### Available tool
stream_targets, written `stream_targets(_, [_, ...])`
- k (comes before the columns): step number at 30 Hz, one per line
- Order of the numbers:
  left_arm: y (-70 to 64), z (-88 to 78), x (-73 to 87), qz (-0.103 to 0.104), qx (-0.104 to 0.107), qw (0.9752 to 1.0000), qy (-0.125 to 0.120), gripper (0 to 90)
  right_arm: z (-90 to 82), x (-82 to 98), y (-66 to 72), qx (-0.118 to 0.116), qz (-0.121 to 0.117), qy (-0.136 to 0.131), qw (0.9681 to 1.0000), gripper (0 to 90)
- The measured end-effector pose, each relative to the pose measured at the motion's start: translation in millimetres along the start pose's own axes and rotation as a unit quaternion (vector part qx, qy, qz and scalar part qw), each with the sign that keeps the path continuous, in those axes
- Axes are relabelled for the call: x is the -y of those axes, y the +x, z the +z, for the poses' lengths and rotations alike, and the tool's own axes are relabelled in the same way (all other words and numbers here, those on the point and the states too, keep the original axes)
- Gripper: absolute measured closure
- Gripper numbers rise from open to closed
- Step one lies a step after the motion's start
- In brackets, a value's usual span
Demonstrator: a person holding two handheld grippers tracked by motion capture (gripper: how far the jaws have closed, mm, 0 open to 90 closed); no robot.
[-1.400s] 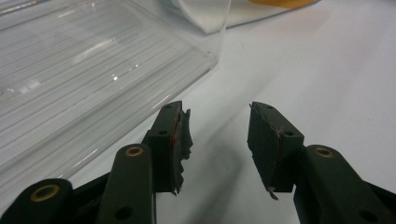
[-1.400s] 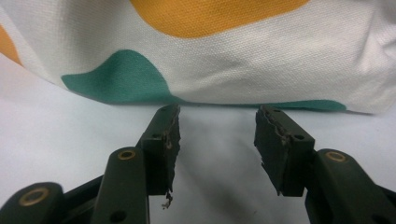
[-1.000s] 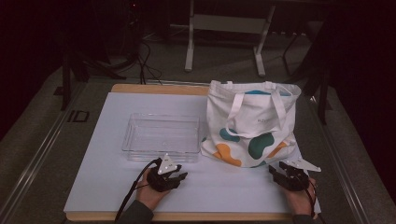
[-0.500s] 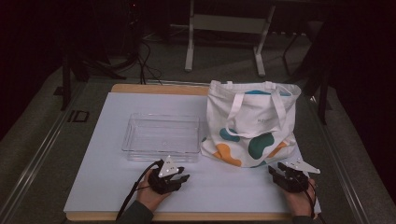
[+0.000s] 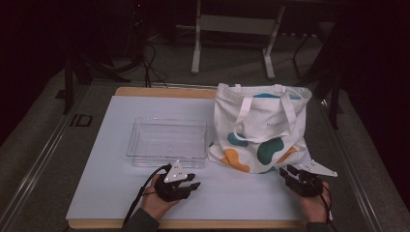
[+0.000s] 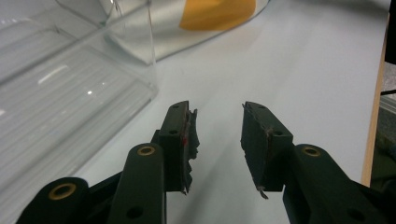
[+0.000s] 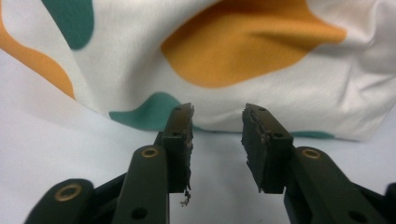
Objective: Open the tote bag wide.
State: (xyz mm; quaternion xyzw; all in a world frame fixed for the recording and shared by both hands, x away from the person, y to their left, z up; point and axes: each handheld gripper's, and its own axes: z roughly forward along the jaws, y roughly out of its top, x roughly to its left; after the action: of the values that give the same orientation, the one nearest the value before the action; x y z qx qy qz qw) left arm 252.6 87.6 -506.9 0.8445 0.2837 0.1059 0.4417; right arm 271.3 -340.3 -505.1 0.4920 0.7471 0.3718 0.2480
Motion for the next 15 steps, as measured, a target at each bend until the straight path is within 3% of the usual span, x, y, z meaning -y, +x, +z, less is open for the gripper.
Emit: stream_targets(15, [11.6, -16.2, -39.3, 0.022, -0.009, 0.9996, -0.011, 60.2, -17.3, -32.0, -14.6, 0.001, 0.002, -0.021, 0.9998, 65.8])
